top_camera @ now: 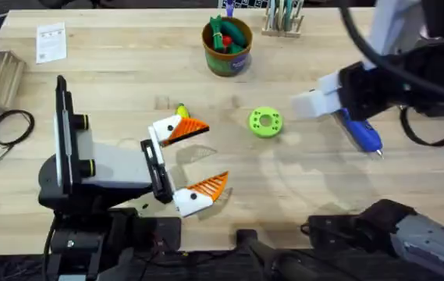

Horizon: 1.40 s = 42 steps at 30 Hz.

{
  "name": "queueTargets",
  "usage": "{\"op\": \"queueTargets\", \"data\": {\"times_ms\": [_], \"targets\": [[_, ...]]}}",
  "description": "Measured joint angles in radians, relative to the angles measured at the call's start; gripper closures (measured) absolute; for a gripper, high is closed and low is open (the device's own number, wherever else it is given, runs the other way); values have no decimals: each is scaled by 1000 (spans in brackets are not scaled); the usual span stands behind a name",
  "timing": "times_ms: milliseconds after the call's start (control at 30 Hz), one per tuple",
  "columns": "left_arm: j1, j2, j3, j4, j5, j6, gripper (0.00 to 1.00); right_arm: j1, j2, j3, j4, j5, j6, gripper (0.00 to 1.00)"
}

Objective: Pick up the gripper from the table and insert it into the empty holder that is missing its gripper. Then pick up a screw, insert it into the mounting hole, and use the screwdriver to tighten it. Finally, clean up the table by picking up the vegetable and placing it into the bucket.

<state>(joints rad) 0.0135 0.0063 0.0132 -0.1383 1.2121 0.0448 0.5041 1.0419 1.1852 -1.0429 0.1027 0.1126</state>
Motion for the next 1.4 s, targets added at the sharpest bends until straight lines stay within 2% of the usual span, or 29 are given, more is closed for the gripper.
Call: {"op": "queueTargets", "data": {"times_ms": [267,300,467,500,533,767,933,1100,1267,1400], "targets": [[0,0,0,0,0,0,14,-151,-86,-155,27,-84,17,61],[0,0,0,0,0,-3,54,-169,-95,-178,27,-92,21,61],[0,0,0,0,0,0,833,-269,-140,-243,31,-112,36,61],[0,0,0,0,0,2,952,-290,-146,-244,38,-112,38,61],[0,0,0,0,0,4,984,-315,-151,-244,49,-111,41,61],[0,0,0,0,0,4,987,-447,-130,-244,151,-109,13,11],[0,0,0,0,0,4,988,-496,-38,-244,156,-106,-29,10],[0,0,0,0,0,4,988,-528,100,-207,135,-90,-80,10],[0,0,0,0,0,4,988,-533,225,-112,136,-10,-178,10],[0,0,0,0,0,4,988,-533,315,-100,139,19,-261,8]]}}
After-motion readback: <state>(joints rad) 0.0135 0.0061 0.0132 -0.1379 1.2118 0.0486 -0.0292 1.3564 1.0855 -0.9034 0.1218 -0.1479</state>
